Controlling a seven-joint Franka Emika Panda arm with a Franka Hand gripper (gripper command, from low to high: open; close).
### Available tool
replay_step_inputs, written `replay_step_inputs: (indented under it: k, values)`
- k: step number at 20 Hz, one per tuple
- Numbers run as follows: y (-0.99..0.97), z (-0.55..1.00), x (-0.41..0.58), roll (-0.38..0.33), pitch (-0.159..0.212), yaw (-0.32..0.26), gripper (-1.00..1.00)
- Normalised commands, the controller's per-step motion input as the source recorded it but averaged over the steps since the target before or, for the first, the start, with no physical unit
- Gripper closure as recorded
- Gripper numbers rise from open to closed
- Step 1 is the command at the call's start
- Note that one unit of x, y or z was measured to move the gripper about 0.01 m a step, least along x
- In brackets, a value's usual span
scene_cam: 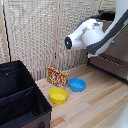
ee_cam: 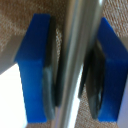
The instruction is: Locate and clasp the grip of the topmost drawer. Steadily and circumspectly yank the drawer open. Discover and seize the nutrition bar using your clamp. Deposit the nutrition bar in the accessible drawer. Unclench the nutrition bar.
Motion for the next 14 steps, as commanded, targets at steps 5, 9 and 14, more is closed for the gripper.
replay_step_inputs:
  k: [5, 9, 14]
  values:
    - [0.01, -0.01, 0.203, 0.001, 0.015, 0.019, -1.00]
    - [0.00, 0.00, 0.138, 0.078, 0.017, -0.018, -1.00]
    - [0.21, 0.05, 0.210, 0.089, 0.015, -0.021, -1.00]
